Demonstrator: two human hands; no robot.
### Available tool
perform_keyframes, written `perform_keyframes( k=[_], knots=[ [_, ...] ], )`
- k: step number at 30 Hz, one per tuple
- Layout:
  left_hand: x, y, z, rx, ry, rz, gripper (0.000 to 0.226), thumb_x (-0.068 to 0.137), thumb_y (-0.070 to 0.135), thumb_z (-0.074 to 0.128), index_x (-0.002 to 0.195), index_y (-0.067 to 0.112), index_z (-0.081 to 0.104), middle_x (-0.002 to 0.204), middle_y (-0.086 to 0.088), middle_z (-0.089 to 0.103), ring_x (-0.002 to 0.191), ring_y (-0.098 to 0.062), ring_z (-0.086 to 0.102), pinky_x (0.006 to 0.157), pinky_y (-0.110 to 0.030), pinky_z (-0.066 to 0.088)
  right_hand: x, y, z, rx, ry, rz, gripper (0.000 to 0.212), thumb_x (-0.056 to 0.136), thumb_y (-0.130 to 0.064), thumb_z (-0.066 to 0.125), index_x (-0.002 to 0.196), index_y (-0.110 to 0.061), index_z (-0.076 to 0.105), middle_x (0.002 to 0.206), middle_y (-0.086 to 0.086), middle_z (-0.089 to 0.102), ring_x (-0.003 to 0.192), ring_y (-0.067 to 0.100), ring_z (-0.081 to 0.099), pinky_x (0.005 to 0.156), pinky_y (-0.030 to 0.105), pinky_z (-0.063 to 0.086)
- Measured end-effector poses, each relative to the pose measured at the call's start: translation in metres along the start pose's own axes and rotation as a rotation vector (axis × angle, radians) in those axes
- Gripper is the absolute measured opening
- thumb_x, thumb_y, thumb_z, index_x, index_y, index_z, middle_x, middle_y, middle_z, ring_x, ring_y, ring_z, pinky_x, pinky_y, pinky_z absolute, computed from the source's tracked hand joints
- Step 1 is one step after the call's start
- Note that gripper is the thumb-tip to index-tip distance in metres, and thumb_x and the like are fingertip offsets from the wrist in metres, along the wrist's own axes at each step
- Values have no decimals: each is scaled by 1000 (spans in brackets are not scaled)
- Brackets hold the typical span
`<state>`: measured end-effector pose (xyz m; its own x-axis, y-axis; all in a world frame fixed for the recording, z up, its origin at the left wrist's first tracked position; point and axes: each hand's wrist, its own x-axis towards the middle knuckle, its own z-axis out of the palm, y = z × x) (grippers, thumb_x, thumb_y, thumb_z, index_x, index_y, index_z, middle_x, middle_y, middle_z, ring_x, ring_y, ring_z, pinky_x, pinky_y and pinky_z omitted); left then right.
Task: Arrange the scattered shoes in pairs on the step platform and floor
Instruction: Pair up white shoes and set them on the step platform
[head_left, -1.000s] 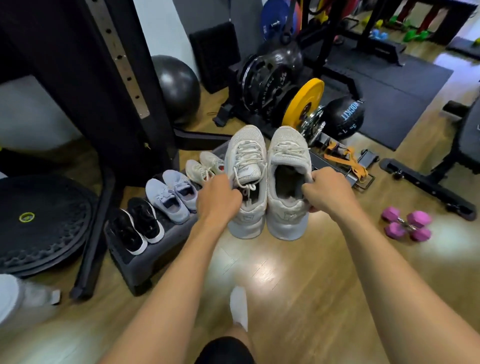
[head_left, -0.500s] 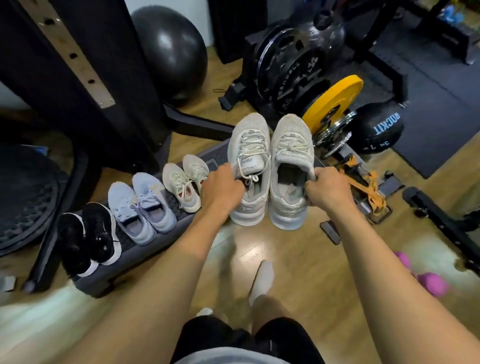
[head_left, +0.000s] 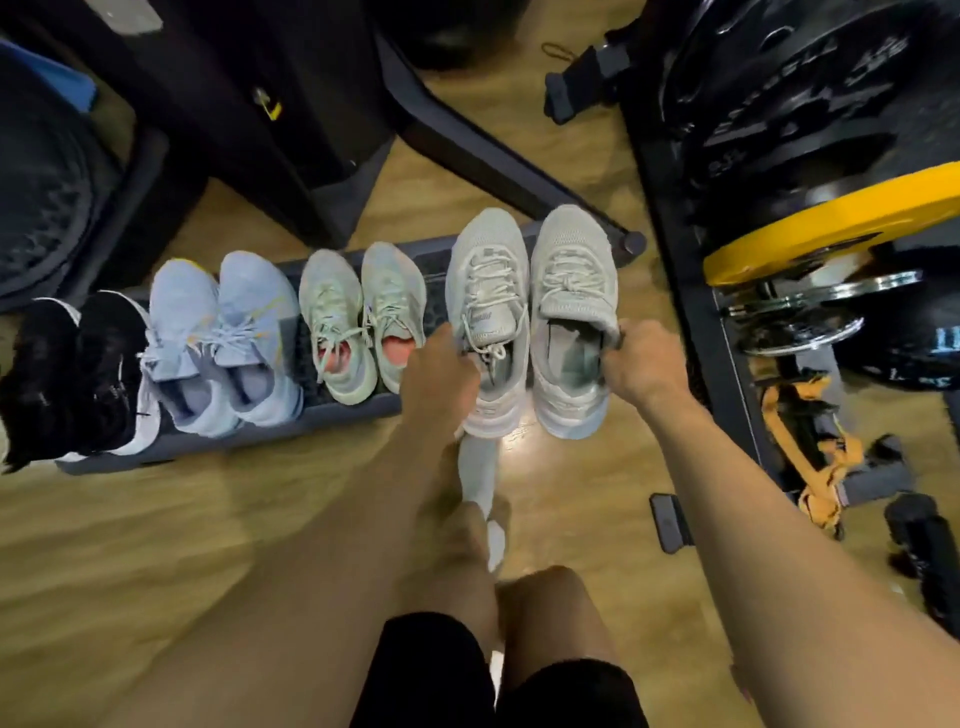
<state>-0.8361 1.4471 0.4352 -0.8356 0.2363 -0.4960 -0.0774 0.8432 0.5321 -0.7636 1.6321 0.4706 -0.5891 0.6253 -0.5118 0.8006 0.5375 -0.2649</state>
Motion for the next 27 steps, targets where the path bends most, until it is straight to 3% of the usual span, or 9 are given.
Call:
perform_keyframes(
  k=[5,8,10,12,15,19,24,27],
  knots=[
    [69,-20,44,58,84,-39,22,88,9,46,108,7,54,97,-11,61,91,-30,57,70,-28,26,92,-2,43,-88,-62,-73,22,85,-11,53,101,-5,65,106,21,67,100,37,61,80,35,46],
    [100,-31,67,-27,110,-129,18,86,12,51,103,11,55,84,1,51,79,-20,49,66,-28,29,132,-3,70,-50,-94,-91,24,86,-15,54,104,-6,66,108,19,67,103,35,61,74,29,41],
    [115,-36,80,-82,121,-179,20,83,9,51,102,11,55,84,-2,52,81,-25,52,66,-28,31,152,-4,86,-33,-113,-102,24,87,-17,54,105,-8,67,109,18,67,103,34,60,73,30,41],
    [126,-41,91,-105,140,-218,33,83,4,48,113,11,56,96,-11,60,92,-32,57,69,-29,36,171,-5,102,-34,-131,-125,25,87,-19,53,106,-9,66,110,18,66,104,35,60,79,35,46],
    [134,-48,107,-147,181,-264,48,86,3,48,133,15,50,118,-15,62,109,-33,56,86,-33,44,192,-1,122,-64,-134,-123,25,87,-17,53,107,-12,66,110,16,67,105,35,61,83,36,48],
    [135,-55,122,-192,212,-291,46,89,5,49,134,13,48,120,-13,62,112,-32,56,90,-32,41,201,15,135,-18,-96,-158,25,86,-13,51,106,-16,66,105,17,68,101,36,61,72,32,41],
    [138,-46,118,-207,67,-361,43,91,11,48,134,15,45,123,-10,60,113,-31,54,89,-33,41,198,16,130,-15,-200,-187,26,91,-20,48,114,-15,59,111,18,65,103,38,59,70,30,35],
    [130,-32,101,-213,8,-373,41,89,12,48,131,11,43,124,-13,57,115,-34,52,87,-34,40,187,5,106,-99,-228,-166,21,89,-22,52,107,-13,55,110,16,64,103,36,59,69,30,36]
  ],
)
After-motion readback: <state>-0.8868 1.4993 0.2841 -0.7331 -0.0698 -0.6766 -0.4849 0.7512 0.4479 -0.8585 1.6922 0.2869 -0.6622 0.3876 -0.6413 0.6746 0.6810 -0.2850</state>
